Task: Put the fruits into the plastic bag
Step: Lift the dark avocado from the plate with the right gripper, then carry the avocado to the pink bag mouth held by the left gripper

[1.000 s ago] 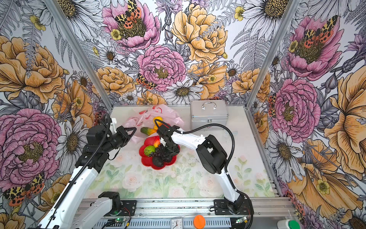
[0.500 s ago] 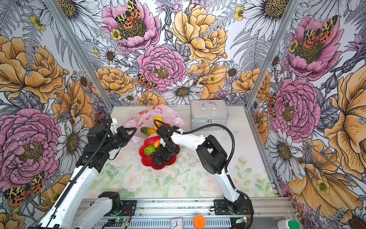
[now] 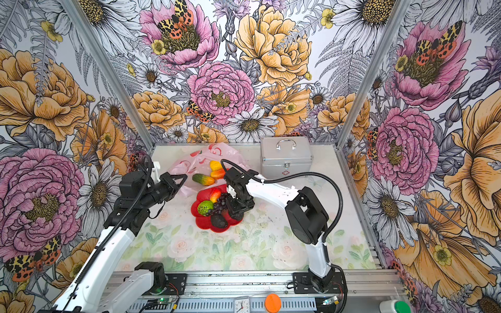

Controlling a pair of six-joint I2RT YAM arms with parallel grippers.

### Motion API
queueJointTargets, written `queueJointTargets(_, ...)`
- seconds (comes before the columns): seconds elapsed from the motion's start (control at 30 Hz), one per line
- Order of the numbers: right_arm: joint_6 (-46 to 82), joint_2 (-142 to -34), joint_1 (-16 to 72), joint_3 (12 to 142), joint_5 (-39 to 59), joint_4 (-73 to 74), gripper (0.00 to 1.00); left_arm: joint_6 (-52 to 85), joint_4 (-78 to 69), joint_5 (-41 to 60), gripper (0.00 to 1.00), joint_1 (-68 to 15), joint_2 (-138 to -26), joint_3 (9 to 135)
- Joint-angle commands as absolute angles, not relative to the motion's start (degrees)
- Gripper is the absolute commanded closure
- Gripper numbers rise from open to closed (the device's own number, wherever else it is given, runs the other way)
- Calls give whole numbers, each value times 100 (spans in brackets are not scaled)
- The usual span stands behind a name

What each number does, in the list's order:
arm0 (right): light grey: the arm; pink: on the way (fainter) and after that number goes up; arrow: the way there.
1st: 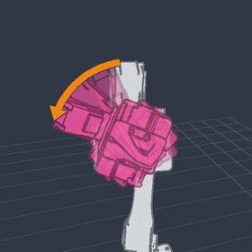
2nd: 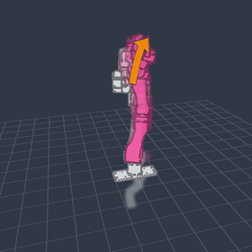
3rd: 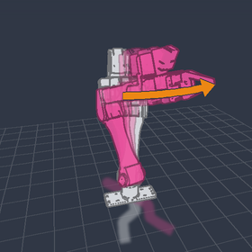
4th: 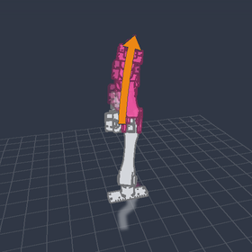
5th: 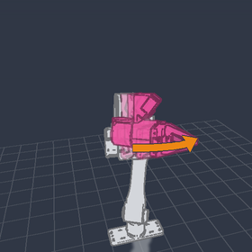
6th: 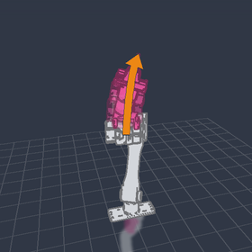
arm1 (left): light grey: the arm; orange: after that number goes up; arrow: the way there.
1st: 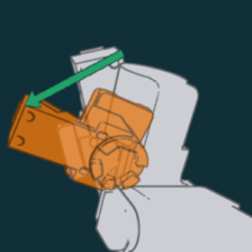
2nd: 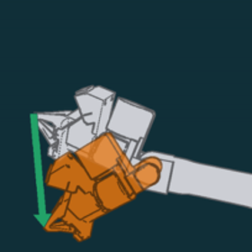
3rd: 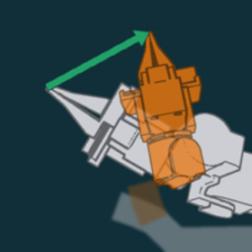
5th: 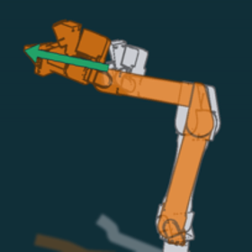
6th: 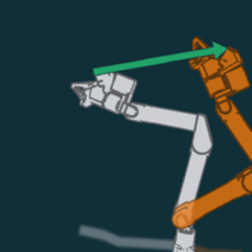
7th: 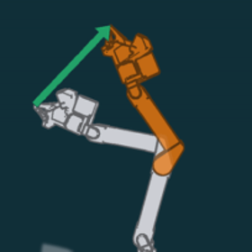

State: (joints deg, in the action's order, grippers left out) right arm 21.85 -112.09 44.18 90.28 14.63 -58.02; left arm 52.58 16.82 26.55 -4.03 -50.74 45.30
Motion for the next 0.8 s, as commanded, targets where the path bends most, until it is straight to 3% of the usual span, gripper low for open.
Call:
queueJointTargets(0.0,2259,-10806,4347,8881,1421,-5878,60,5238,1512,2567,100,-458,-5106,4521)
queueJointTargets(0.33,2535,-10462,4152,9119,1823,-5871,61,5238,1512,2571,100,-493,-5109,4522)
queueJointTargets(0.77,2923,-10491,4019,10490,2559,-5918,62,5229,1490,2563,100,-480,-5150,4574)
